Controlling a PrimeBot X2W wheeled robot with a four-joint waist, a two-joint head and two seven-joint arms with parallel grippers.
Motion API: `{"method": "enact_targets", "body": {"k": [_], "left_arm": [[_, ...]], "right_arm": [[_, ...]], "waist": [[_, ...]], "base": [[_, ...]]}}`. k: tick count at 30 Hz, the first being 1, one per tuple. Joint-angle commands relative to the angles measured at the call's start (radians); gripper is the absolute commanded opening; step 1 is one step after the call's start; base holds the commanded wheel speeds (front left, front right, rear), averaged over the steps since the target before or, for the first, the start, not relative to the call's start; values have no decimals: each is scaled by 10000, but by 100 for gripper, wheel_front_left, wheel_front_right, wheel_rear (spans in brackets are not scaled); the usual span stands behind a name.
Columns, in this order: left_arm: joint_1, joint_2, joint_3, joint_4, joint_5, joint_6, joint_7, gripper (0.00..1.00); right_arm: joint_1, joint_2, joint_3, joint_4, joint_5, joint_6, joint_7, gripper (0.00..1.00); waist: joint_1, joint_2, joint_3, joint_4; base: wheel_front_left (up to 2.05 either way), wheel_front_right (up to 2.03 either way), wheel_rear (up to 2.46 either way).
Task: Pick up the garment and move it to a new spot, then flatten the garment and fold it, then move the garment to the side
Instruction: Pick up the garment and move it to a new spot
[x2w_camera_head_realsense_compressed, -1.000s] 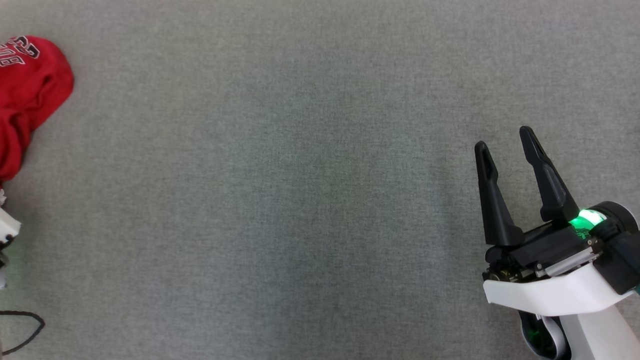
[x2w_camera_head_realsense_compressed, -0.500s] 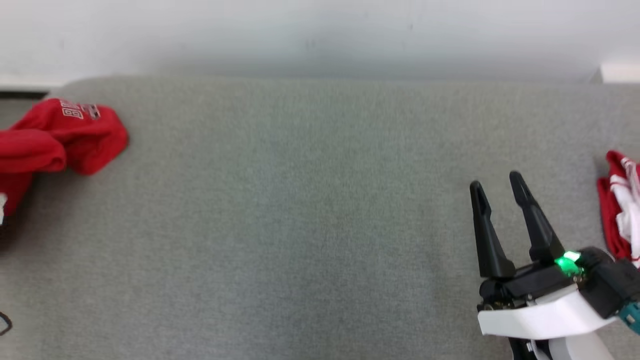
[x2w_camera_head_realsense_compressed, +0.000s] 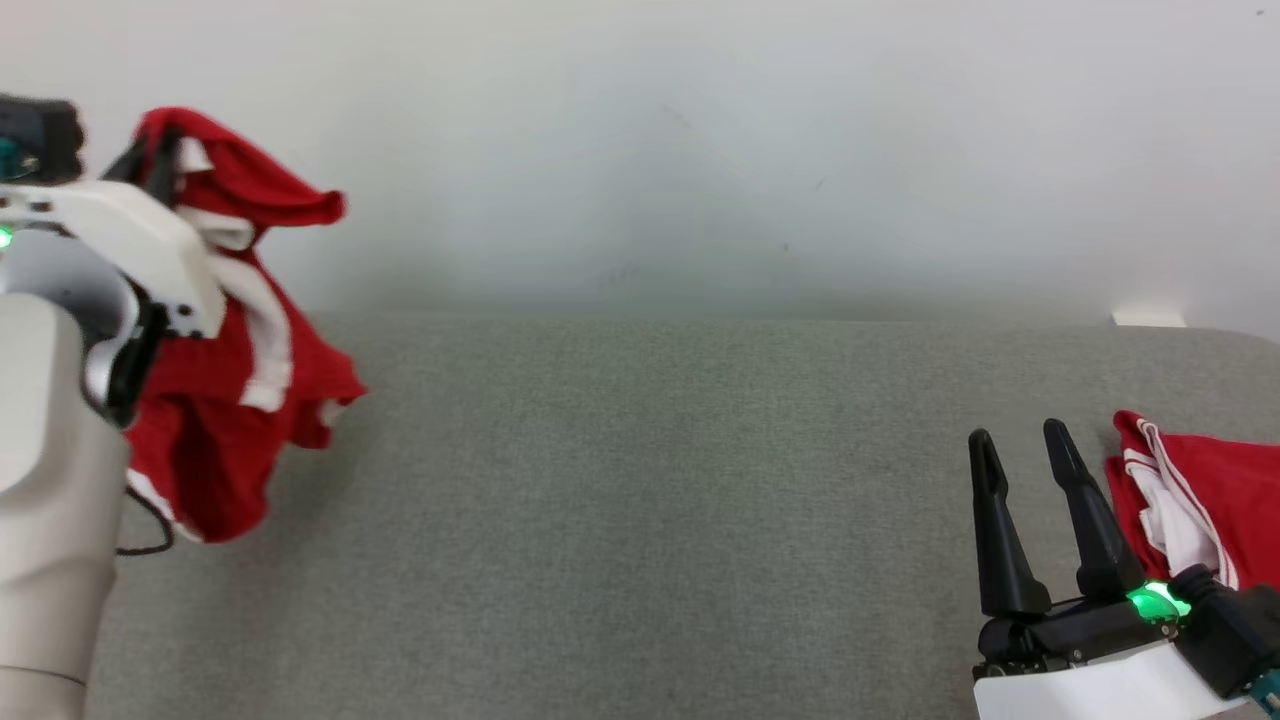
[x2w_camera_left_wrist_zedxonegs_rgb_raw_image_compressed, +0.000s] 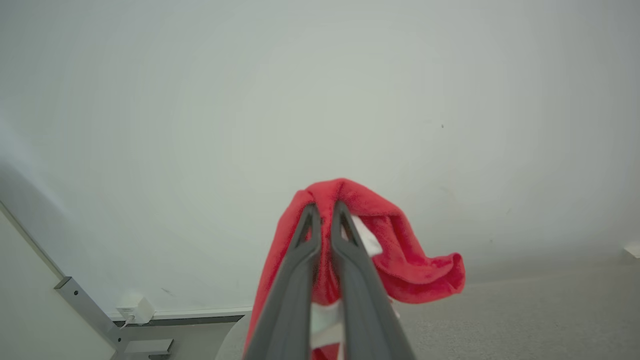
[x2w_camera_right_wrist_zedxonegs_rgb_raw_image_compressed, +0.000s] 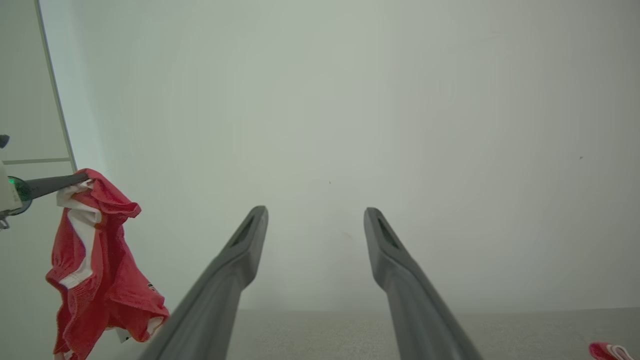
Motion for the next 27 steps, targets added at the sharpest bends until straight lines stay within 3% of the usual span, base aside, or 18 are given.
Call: {"method": "enact_targets", "body": {"k": [1,5,9,16,20,25,27], "left_arm": [[156,-156,-307,-527,-384,-18,195,0],[515,-363,-1008,-2472,-1465,5,917,0],[1081,-777,-1068,-4228,-2466,0,1532,0],[2975,-1606,-709,-6026,-3710,694,1897,0],[4619,-1930,-584,-6013,-4116,989,1579,0],[6142,-2041,-461,-4918,-4098,1189,586,0],[6419,-2067,-476,-4344,-3916,1198,75,23]], "right_arm": [[164,9,-41,-25,90,-28,-26,100],[207,39,-153,-99,18,-26,-26,100],[291,49,-378,-182,-44,-28,-24,100],[270,-48,-676,-229,-98,-26,-24,100],[230,-88,-757,-171,-106,-26,-26,100],[239,-231,-587,67,-143,-26,-24,100],[176,-269,-529,115,-205,-28,-26,100]], "waist": [[3,0,-252,-249],[3,0,-374,-586],[3,0,-352,-883],[3,0,-153,-1374],[3,0,-22,-1612],[3,0,114,-1688],[3,0,161,-1660]], "base": [[0,0,0],[0,0,0],[0,0,0],[0,0,0],[0,0,0],[0,0,0],[0,0,0]]}}
